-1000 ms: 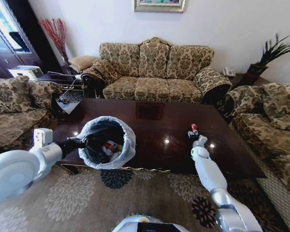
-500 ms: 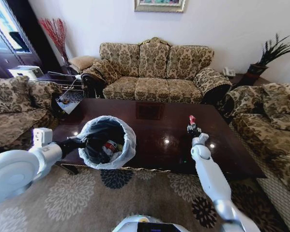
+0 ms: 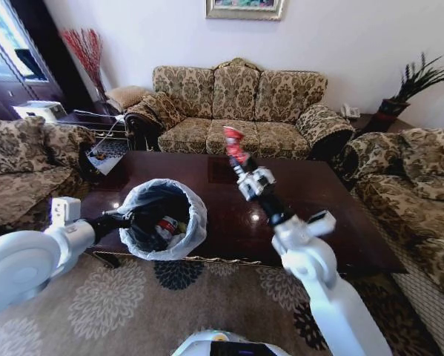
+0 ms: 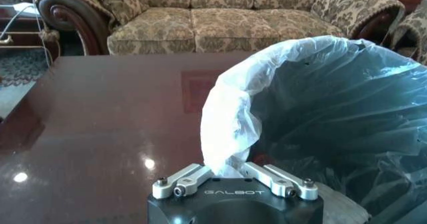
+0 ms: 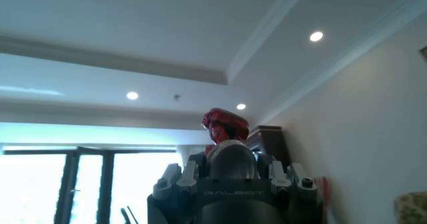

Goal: Move to the front of the table and place the trash on the table into the trash bin.

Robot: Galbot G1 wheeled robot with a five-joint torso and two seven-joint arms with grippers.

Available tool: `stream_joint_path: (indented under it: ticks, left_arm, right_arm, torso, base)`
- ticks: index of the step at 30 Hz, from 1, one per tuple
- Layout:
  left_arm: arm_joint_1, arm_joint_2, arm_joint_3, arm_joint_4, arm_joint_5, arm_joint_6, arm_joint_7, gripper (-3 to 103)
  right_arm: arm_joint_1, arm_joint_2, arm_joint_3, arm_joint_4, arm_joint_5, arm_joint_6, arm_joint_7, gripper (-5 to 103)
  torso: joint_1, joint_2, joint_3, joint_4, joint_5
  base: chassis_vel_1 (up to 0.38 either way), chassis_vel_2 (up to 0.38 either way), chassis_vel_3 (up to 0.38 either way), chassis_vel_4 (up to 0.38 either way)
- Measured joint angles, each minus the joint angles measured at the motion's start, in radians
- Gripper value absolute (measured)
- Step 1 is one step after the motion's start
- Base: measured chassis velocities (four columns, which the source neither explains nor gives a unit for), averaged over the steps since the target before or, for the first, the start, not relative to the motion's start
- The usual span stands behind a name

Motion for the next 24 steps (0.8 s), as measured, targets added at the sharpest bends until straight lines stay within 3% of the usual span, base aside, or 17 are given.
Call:
stream_joint_path:
  ticks: [5, 12, 18, 20, 21, 24]
  left_arm:
    - [0.0, 0.012, 0.006, -0.012, -0.009, 0.0, -0.005, 0]
    - [0.004, 0.0, 0.004, -0.04, -0.023, 0.001, -0.012, 0]
    - [0.011, -0.016, -0.001, -0.06, -0.03, 0.001, -0.012, 0]
    - [0.011, -0.02, 0.002, -0.061, -0.033, 0.001, -0.012, 0]
    - [0.011, -0.02, 0.002, -0.061, -0.033, 0.001, -0.012, 0]
    - [0.012, -0.022, 0.002, -0.058, -0.038, 0.001, -0.012, 0]
  right_arm:
    - [0.002, -0.021, -0.097, 0.013, -0.033, 0.008, -0.081, 44]
    - [-0.002, -0.013, -0.195, -0.056, -0.151, 0.037, -0.096, 44]
    - [-0.002, -0.007, -0.213, -0.11, -0.233, 0.064, -0.094, 42]
    - [0.004, -0.002, -0.217, -0.125, -0.242, 0.075, -0.093, 52]
    - [0.004, -0.002, -0.217, -0.125, -0.242, 0.075, -0.093, 52]
    - [-0.001, 0.0, -0.216, -0.128, -0.245, 0.091, -0.096, 69]
  torso:
    - [0.0, 0.0, 0.0, -0.0001, 0.0]
    - [0.0, 0.0, 0.0, 0.0001, 0.0]
    - [0.0, 0.0, 0.0, 0.0, 0.0]
    - [0.0, 0.0, 0.0, 0.0001, 0.0]
    - [0.0, 0.0, 0.0, 0.0001, 0.0]
    - [0.0, 0.0, 0.0, 0.0, 0.0]
  base:
    - [0.0, 0.0, 0.0, 0.0]
    - [0.0, 0.0, 0.0, 0.0]
    - [0.0, 0.0, 0.0, 0.0]
    - [0.0, 0.0, 0.0, 0.0]
    - [0.0, 0.0, 0.0, 0.0]
    - [0.0, 0.0, 0.0, 0.0]
